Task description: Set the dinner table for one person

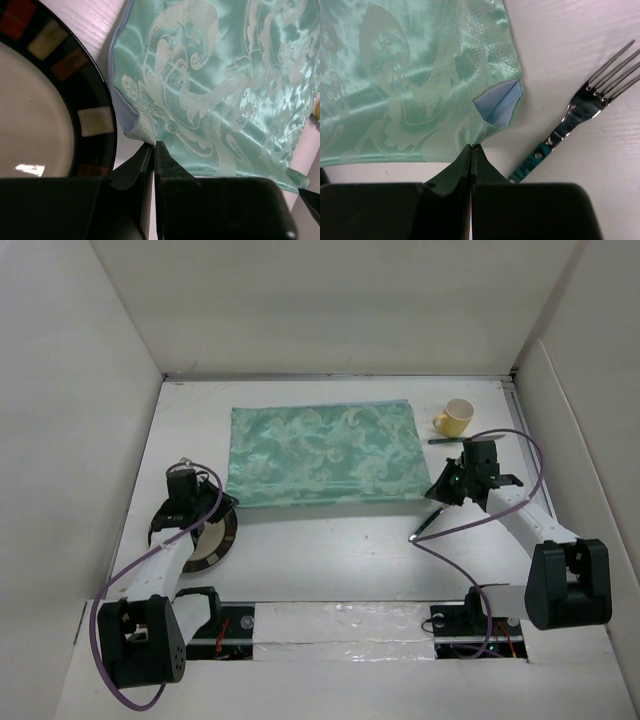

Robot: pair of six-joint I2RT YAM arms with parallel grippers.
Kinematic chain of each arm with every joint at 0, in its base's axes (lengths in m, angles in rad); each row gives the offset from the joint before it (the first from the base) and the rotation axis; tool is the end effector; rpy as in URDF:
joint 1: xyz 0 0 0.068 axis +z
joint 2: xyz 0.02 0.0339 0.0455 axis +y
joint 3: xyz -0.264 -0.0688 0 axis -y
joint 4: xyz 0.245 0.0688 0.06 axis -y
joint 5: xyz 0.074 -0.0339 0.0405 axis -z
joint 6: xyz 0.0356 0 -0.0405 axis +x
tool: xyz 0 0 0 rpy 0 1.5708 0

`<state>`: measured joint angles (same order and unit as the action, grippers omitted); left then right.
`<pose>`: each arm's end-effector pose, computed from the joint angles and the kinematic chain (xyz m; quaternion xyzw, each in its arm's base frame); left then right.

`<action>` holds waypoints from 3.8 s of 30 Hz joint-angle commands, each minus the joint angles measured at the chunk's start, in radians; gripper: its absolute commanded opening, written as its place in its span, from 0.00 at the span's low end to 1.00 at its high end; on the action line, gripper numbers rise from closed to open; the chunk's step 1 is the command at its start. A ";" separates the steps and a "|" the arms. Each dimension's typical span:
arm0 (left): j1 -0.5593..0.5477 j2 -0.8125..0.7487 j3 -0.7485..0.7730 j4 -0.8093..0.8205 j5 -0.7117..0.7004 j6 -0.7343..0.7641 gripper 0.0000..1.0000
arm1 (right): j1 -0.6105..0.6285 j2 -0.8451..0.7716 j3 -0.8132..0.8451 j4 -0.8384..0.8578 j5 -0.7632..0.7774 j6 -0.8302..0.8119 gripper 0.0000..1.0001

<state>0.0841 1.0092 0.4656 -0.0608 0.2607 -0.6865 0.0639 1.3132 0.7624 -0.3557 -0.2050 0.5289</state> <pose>0.2094 0.0084 0.2000 -0.2740 0.8363 -0.2466 0.4058 0.2590 0.0238 0.2060 0.1842 0.9228 0.1873 0.2820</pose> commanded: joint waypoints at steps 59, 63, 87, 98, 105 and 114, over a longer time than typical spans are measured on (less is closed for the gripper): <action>-0.380 0.025 0.855 -0.255 0.046 0.189 0.24 | 1.182 1.056 0.937 0.514 0.199 0.575 0.63; -0.428 0.019 0.875 -0.296 -0.004 0.209 0.24 | 1.192 1.091 0.976 0.536 0.283 0.626 0.44; -0.472 0.034 1.137 -0.425 -0.376 0.301 0.25 | 0.981 0.738 0.996 0.653 0.050 0.501 0.00; -0.472 -0.006 1.030 -0.398 -0.408 0.278 0.28 | 0.892 0.712 0.936 0.568 -0.062 0.559 0.00; -0.472 -0.055 0.912 -0.387 -0.419 0.260 0.29 | 0.872 0.721 0.726 0.587 -0.062 0.534 0.00; -0.472 -0.058 0.864 -0.393 -0.426 0.255 0.29 | 0.872 0.822 0.675 0.575 -0.134 0.494 0.38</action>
<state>-0.3851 0.9672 1.3361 -0.4885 -0.1524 -0.4267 0.9325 2.1113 1.4208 0.1196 -0.2657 1.0405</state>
